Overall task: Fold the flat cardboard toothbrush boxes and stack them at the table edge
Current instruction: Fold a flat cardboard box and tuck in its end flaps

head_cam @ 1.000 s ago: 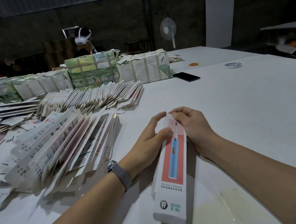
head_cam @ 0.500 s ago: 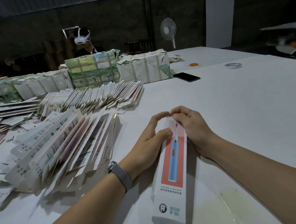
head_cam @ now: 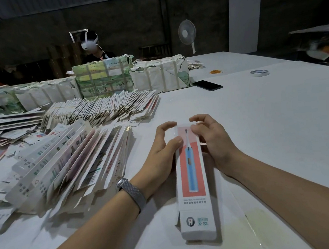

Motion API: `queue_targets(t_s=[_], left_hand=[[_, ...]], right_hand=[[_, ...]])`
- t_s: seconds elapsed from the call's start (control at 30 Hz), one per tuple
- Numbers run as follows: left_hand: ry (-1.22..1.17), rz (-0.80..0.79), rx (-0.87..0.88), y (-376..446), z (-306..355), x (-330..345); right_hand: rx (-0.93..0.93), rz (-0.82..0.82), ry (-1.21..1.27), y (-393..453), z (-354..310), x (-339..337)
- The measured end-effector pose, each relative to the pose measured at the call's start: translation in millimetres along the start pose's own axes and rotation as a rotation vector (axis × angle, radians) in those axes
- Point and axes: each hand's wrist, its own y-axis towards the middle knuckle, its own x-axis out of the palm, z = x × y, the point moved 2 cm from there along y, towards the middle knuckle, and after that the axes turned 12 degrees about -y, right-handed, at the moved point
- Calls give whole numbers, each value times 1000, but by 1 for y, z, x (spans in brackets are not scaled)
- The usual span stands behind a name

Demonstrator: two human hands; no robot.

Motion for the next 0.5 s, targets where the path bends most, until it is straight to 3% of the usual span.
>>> queue_targets(t_s=[0.5], left_hand=[[-129,15,2,0,-1,0]], right_hand=[[-15,-41,19,-2,1,-2]])
